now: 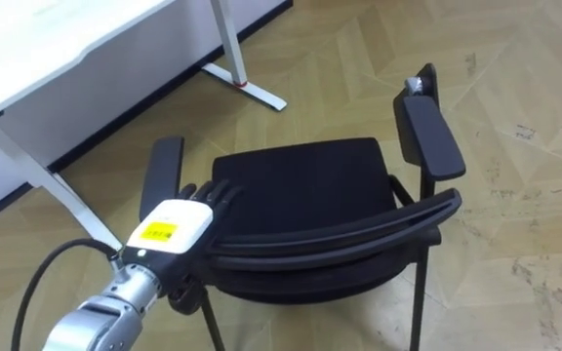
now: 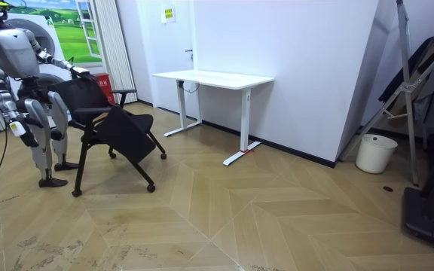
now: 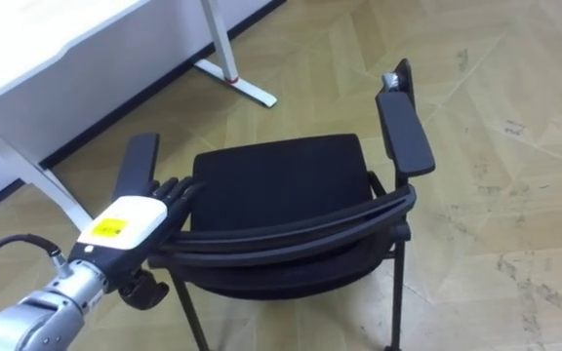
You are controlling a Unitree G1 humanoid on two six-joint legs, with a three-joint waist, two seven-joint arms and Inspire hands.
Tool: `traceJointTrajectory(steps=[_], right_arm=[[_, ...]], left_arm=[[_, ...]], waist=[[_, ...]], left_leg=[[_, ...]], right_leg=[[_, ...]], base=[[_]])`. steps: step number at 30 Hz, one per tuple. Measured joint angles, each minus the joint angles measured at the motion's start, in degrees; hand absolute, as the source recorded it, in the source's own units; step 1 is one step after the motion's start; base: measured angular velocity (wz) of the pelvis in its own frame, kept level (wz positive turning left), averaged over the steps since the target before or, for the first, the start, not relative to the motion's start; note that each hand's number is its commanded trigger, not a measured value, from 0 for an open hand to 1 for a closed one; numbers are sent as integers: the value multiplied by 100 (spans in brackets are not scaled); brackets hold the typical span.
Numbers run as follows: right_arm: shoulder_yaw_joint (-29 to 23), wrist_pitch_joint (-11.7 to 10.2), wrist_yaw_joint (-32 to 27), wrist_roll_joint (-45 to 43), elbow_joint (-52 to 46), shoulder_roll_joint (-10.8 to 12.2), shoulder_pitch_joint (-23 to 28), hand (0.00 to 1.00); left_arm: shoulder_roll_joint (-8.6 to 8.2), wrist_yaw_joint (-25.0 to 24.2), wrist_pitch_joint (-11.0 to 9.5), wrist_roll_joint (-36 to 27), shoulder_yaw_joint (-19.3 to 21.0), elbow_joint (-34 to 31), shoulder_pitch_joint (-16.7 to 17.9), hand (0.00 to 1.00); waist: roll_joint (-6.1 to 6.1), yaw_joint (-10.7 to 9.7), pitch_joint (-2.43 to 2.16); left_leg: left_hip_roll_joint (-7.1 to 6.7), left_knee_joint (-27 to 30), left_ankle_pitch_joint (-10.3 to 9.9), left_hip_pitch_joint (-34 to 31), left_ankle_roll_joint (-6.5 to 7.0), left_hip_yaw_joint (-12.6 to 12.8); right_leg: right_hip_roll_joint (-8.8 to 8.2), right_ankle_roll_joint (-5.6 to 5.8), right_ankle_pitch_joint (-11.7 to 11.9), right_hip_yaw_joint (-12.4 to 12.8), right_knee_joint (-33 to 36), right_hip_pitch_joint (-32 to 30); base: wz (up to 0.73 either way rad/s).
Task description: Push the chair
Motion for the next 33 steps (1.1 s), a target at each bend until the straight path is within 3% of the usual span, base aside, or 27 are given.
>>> traceJointTrajectory(steps=[9, 10, 11, 12, 25, 28, 33], right_arm=[[0, 37, -52, -6, -147, -4, 25, 0], [0, 35, -56, -6, -184, -5, 32, 0], [0, 35, -56, -6, -193, -5, 32, 0], [0, 35, -56, -6, -192, -5, 33, 0], [3, 35, -56, -5, -192, -10, 107, 0], [5, 34, -53, -5, -196, -10, 104, 0], [12, 35, -55, -6, -196, -36, 135, 0]], left_arm=[[0, 11, 117, 60, -68, -1, 0, 0], [0, 24, 126, 62, -79, -1, 0, 35], [0, 52, 137, 65, -106, 0, 0, 55], [0, 62, 142, 67, -116, 1, 0, 100], [-2, 108, 170, 216, -165, 34, -7, 100], [-84, 123, 218, 216, -179, 185, -178, 100], [-32, 298, 103, 309, -233, 191, -141, 100]], waist=[[-2, -15, -1], [-2, -15, -1], [-2, -15, -1], [-2, -14, -1], [-2, -15, 0], [-20, -25, 11], [-32, -5, 18]], left_leg=[[-1, -1, 0, 26, 0, 14], [-2, -1, 0, 26, 0, 15], [-2, -1, 0, 26, 0, 15], [-2, -1, 0, 26, 0, 15], [-2, -1, 0, 28, 0, 15], [-2, -3, 0, 27, 0, 18], [-5, -11, 0, 23, 0, 115]], right_leg=[[2, 0, 0, 52, -1, 18], [1, 0, 0, 53, -2, 18], [2, 0, 0, 53, -4, 20], [2, 0, 0, 52, -5, 22], [1, 0, 0, 54, -11, 26], [3, 0, -1, 53, -19, 22], [-6, 0, -1, 74, -19, 11]], base=[[0], [0], [0], [0], [0], [-2], [-3]])
